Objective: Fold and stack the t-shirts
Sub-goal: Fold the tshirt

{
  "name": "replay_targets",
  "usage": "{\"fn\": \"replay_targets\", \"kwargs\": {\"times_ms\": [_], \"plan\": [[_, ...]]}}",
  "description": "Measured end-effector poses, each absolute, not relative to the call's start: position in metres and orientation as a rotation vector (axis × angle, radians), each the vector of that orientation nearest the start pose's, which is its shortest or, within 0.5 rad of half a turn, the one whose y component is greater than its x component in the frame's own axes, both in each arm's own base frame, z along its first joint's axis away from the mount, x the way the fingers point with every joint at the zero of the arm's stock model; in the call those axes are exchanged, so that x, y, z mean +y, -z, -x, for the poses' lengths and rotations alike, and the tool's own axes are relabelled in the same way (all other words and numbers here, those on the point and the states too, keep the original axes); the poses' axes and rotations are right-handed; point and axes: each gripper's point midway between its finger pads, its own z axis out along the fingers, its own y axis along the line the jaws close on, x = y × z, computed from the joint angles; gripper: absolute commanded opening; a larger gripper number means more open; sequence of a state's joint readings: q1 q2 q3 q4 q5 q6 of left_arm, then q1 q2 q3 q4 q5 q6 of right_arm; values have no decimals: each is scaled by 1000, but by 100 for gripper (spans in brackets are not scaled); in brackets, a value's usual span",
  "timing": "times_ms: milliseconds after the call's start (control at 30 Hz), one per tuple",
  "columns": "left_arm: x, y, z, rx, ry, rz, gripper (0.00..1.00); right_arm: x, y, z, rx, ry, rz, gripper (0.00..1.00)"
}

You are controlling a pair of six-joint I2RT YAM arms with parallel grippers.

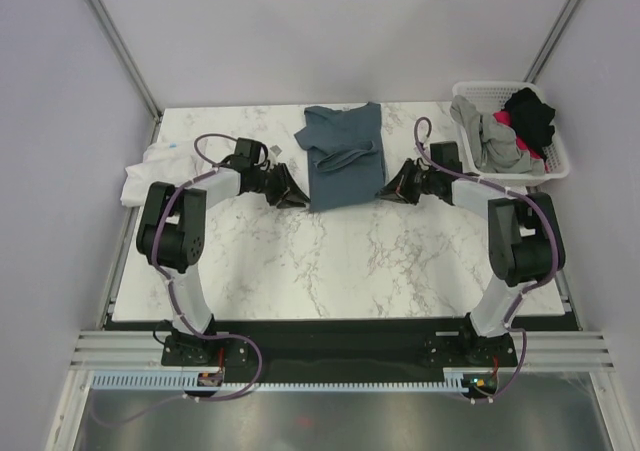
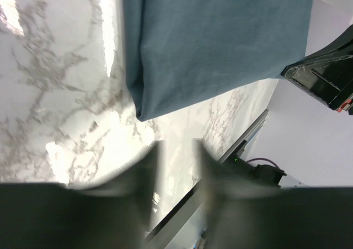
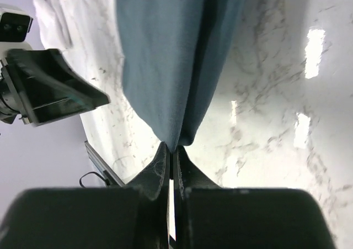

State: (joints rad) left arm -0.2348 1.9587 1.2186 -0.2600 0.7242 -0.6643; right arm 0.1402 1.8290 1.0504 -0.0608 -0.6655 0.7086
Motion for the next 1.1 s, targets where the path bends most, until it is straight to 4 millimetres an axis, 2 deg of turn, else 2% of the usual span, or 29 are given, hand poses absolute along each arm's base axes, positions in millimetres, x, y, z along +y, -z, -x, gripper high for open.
{"fn": "replay_targets", "kwargs": {"times_ms": [67, 100, 133, 200, 267, 333, 467, 633, 767, 967, 1100], "plan": [[-228, -77, -368, 2638, 1256, 268, 2, 185, -88, -383, 2450, -1175, -356, 0], [-228, -83, -366, 2623, 1255, 260, 5, 184, -92, -379, 2438, -1172, -346, 0], [-227, -88, -364, 2610, 1256, 253, 17, 183, -95, -376, 2432, -1169, -343, 0], [-227, -91, -361, 2596, 1258, 246, 51, 181, -90, -369, 2437, -1165, -348, 0], [-226, -87, -356, 2611, 1259, 265, 54, 180, -79, -360, 2465, -1157, -369, 0], [-224, -79, -350, 2638, 1256, 285, 63, 178, -66, -353, 2499, -1149, -394, 0], [-224, -67, -347, 2674, 1250, 308, 63, 177, -53, -349, 2532, -1140, -419, 0], [-229, -49, -345, 2725, 1245, 322, 63, 177, -51, -350, 2537, -1140, -422, 0], [-239, -31, -347, 2773, 1251, 315, 62, 178, -51, -355, 2533, -1141, -421, 0], [-262, -32, -351, 2770, 1289, 230, 62, 179, -50, -356, 2536, -1145, -421, 0], [-265, -32, -350, 2769, 1294, 216, 62, 179, -50, -356, 2537, -1146, -421, 0]]}}
